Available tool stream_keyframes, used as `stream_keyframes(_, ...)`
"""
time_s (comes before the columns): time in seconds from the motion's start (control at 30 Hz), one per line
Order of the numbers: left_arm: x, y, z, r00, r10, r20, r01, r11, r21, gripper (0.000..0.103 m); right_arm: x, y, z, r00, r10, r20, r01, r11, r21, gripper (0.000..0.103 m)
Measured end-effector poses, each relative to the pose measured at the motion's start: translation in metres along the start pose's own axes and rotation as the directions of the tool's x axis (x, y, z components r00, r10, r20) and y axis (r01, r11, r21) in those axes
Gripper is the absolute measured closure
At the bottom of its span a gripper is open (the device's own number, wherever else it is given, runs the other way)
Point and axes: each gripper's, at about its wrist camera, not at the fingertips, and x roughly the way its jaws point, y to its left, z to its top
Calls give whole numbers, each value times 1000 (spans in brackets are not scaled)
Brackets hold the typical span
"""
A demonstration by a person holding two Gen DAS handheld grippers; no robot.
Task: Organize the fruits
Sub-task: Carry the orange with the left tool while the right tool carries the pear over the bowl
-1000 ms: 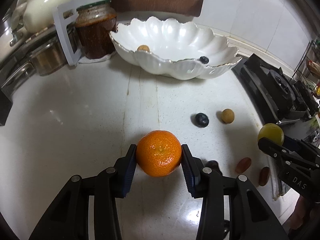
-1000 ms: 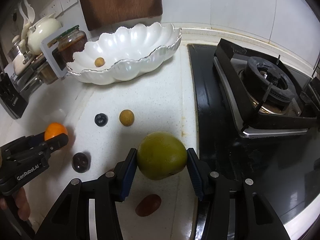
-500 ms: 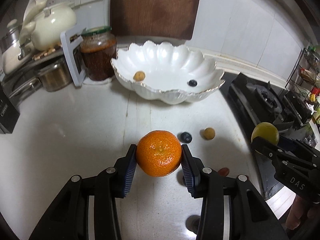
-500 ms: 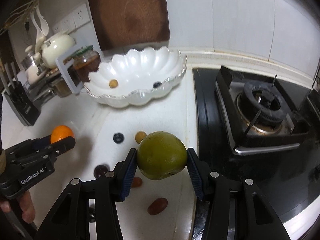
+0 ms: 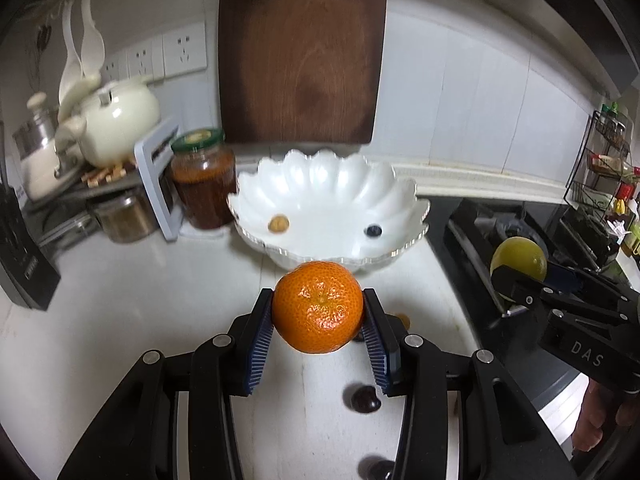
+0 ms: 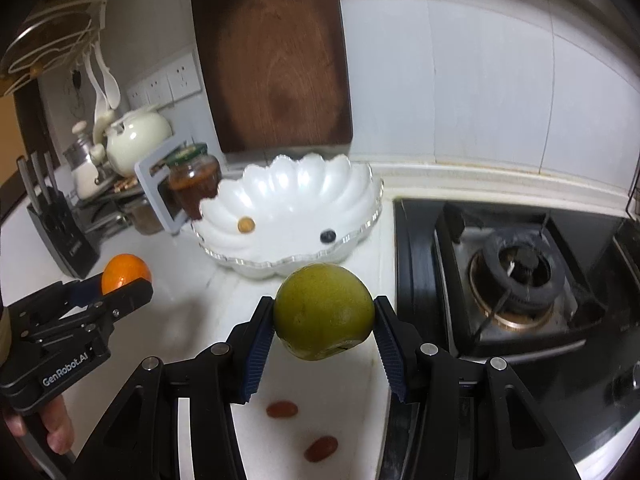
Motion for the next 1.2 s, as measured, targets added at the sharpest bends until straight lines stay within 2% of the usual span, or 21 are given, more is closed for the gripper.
stream_keyframes(0.2, -7, 0, 19, 999, 11, 52, -11, 1000, 6, 61, -2, 1, 20, 999, 14, 52, -14, 1000, -8, 52)
stream_keyframes(0.5, -4, -1, 51, 992, 41, 120, -44, 999, 22, 61, 8, 3, 47, 997, 32, 74, -30, 999, -27, 53)
stream_keyframes(0.9, 27, 0, 85, 993, 59, 105, -61, 998, 15, 61, 33, 5, 85, 997, 9, 81, -3, 997, -81, 53)
stream_keyframes(1.2, 62, -1, 106, 995, 73, 60, -75, 997, 25, 61, 64, 3, 116, 997, -8, 76, 17, 994, -111, 53)
